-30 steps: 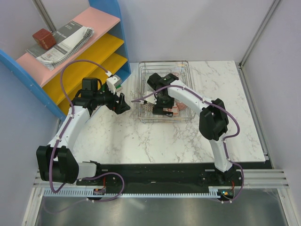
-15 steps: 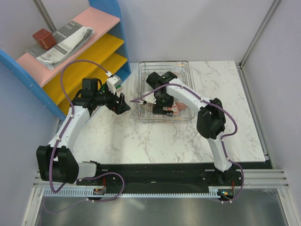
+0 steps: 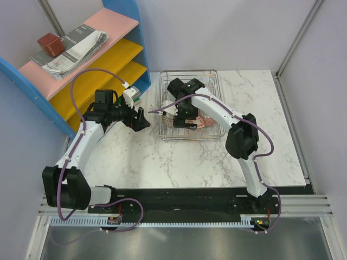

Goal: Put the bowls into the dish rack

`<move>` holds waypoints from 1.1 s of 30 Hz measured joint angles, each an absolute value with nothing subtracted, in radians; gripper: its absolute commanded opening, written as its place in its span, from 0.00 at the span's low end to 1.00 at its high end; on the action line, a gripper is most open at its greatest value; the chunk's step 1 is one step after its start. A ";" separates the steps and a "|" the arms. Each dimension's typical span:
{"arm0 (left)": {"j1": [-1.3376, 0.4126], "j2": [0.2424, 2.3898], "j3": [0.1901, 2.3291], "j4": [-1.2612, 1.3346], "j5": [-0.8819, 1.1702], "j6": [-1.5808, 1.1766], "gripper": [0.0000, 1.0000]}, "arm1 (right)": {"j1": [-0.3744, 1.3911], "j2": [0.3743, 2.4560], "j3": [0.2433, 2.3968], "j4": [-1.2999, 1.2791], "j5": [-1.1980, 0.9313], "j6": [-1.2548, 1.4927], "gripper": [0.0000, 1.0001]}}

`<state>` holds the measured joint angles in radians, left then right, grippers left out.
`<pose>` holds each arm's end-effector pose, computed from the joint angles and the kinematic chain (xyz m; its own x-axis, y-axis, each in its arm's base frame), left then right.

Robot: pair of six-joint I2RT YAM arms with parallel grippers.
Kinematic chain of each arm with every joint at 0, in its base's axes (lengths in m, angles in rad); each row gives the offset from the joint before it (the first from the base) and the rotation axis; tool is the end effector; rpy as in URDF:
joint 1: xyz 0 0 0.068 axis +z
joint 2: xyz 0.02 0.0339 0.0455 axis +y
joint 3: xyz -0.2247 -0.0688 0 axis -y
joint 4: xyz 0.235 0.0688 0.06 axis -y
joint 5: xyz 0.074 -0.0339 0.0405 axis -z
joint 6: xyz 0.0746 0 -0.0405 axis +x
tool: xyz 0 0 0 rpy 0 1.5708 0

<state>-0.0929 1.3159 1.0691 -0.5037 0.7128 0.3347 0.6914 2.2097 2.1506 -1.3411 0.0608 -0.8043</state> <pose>0.2955 -0.0765 0.2428 -0.4619 0.2926 -0.8373 0.7391 0.6488 -0.1810 0.3244 0.2626 0.1936 -0.0738 -0.9945 -0.0746 -0.9828 0.0853 -0.1638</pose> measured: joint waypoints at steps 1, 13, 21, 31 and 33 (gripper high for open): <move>-0.093 1.316 1.069 -0.505 0.713 0.335 1.00 | 0.691 2.210 2.155 -1.341 0.061 -0.803 0.98; -0.093 1.316 1.070 -0.519 0.713 0.342 1.00 | 0.691 2.177 2.084 -1.346 0.048 -0.775 0.98; -0.093 1.316 1.070 -0.522 0.713 0.342 1.00 | 0.691 2.148 2.082 -1.344 0.042 -0.770 0.98; -0.086 1.316 1.071 -0.522 0.716 0.354 1.00 | 0.662 2.045 2.116 -1.127 0.068 -0.622 0.98; -0.084 1.316 1.071 -0.522 0.718 0.354 1.00 | 0.613 1.936 2.017 -1.006 0.030 -0.559 0.98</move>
